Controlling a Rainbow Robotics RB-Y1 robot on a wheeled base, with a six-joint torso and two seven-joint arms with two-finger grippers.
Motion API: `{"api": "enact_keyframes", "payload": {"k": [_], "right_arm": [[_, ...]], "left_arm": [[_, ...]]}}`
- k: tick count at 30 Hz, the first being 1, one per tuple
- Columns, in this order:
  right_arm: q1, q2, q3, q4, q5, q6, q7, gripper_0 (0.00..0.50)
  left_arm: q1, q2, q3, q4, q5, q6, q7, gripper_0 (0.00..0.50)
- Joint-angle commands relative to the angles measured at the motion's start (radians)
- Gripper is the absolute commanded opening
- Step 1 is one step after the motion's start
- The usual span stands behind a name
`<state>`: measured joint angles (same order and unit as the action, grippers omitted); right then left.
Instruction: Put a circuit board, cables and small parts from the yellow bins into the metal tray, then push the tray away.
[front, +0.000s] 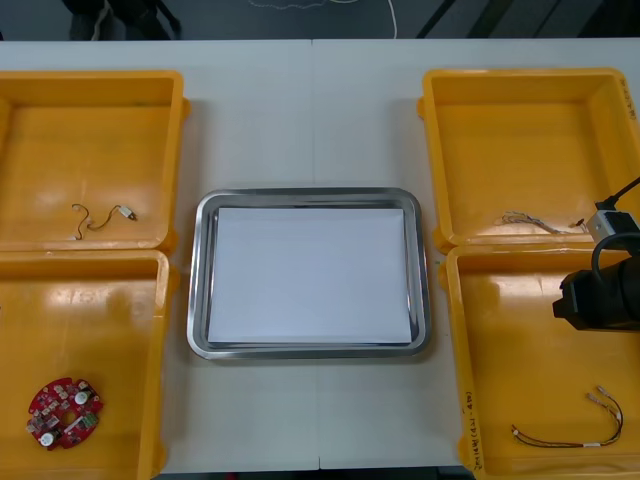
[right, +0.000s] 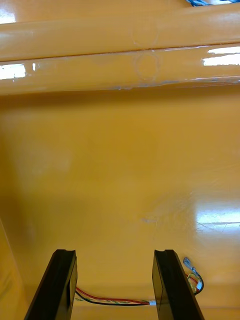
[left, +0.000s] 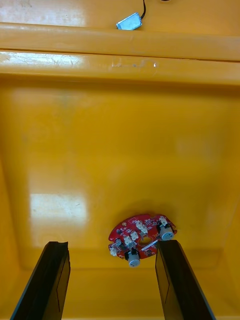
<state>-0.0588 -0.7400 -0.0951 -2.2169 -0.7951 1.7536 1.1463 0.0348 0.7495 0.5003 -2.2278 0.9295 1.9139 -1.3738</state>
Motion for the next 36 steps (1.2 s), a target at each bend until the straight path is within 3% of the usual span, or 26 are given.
{"api": "enact_keyframes", "payload": {"k": [1,30,31,36], "right_arm": [[0.014,-0.03,-0.02,-0.007,0.008,0.003,-0.003,0.438],[0.014,-0.03,-0.02,-0.007,0.008,0.003,-0.003,0.44],[0.014,-0.03,-0.02,-0.007,0.008,0.003,-0.003,0.5],[0.014,-0.03,-0.02,-0.007,0.008,0.003,-0.003,0.5]], "left_arm": [[0.024,0.042,0.02,-0.03,0.008,0.006,0.001,0.5],[0.024,0.042,0.02,-0.03,0.008,0.006,0.001,0.5],[0.024,0.042,0.02,-0.03,0.008,0.006,0.001,0.5],[0.024,0.042,0.02,-0.03,0.008,0.006,0.001,0.5]]}}
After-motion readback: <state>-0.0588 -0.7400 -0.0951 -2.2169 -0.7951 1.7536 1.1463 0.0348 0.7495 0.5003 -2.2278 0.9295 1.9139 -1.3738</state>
